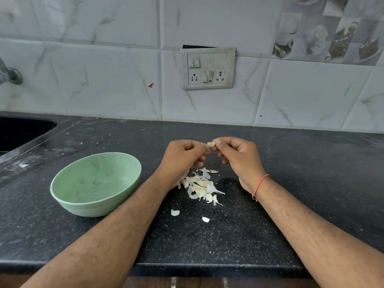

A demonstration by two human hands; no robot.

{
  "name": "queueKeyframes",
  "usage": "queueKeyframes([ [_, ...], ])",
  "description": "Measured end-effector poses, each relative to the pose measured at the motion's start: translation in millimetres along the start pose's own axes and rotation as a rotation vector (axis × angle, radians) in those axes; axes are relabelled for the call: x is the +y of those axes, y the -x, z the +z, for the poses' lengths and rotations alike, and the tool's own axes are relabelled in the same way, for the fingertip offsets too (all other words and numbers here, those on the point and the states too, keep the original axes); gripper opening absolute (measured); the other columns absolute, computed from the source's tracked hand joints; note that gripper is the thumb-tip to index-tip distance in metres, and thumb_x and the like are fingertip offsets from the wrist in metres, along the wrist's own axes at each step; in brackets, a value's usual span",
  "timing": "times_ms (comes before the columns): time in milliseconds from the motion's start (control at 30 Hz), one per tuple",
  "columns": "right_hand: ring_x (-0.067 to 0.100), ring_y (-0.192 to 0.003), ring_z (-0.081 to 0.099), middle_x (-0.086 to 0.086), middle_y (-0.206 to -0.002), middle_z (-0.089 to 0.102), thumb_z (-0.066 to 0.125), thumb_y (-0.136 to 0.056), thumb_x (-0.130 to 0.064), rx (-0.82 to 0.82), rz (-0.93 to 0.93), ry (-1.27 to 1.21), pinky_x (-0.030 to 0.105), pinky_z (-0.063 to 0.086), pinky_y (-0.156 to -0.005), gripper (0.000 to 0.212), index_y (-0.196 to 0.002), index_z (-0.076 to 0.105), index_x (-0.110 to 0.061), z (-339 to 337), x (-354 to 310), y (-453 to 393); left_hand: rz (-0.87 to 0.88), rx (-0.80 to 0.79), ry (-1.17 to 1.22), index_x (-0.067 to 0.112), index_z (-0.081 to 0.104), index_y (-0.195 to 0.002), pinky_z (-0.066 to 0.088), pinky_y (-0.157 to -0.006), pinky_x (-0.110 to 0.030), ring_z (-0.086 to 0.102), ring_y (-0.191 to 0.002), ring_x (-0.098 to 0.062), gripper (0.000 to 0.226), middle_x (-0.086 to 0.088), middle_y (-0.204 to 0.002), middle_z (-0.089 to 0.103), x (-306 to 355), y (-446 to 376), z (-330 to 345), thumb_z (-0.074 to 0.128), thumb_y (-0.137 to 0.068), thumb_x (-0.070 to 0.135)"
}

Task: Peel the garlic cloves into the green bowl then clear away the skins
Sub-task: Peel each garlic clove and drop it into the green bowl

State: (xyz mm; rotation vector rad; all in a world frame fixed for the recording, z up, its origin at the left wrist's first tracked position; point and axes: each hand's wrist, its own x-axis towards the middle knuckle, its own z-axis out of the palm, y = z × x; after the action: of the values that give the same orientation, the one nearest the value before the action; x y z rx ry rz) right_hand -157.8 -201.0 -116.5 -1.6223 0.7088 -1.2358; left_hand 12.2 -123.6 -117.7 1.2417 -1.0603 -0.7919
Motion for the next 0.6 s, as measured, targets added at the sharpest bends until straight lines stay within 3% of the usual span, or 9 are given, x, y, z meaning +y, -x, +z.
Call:
queueKeyframes([
  [233,0.013,-0.076,0.064,0.006,-0.087,0.078,0.07,-0.101,-0.012,-0.014,0.106,-0.147,0.026,0.051,-0.06,0.011,-0.101,0.081,-0.014,1.4,3.3,-2.5,0.039,-0.025,-0.137,0.02,0.084,-0.087,0.061,-0.09,-0.063,0.073,-0.077,-0.02,0.014,-0.012,-0.093,0.081,-2.3,0.2,1.6,0.075,-0.096,0.026],
  [433,0.01,-0.073,0.058,0.003,-0.079,0.071,0.069,-0.101,-0.01,-0.081,0.211,-0.218,0.023,0.049,-0.058,0.012,-0.102,0.08,-0.007,5.2,4.9,-3.0,0.115,-0.013,-0.323,0.022,0.081,-0.084,0.066,-0.076,-0.052,0.078,-0.076,-0.033,0.016,-0.008,-0.077,0.079,1.8,5.2,2.2,0.076,-0.096,0.031],
  [533,0.008,-0.07,0.057,0.0,-0.076,0.069,0.069,-0.102,-0.012,-0.089,0.239,-0.209,0.024,0.048,-0.058,0.013,-0.104,0.08,-0.005,5.6,5.0,-2.3,0.156,0.005,-0.383,0.025,0.08,-0.087,0.065,-0.068,-0.044,0.078,-0.07,-0.027,0.01,0.0,-0.075,0.078,1.7,5.6,2.7,0.078,-0.094,0.03],
  [600,0.008,-0.07,0.057,-0.001,-0.076,0.07,0.069,-0.102,-0.014,-0.064,0.24,-0.2,0.024,0.049,-0.058,0.013,-0.102,0.08,-0.007,4.9,4.4,-2.6,0.187,0.009,-0.378,0.026,0.08,-0.097,0.066,-0.066,-0.038,0.077,-0.067,-0.017,0.006,0.008,-0.085,0.08,0.9,5.6,3.0,0.082,-0.091,0.025],
])
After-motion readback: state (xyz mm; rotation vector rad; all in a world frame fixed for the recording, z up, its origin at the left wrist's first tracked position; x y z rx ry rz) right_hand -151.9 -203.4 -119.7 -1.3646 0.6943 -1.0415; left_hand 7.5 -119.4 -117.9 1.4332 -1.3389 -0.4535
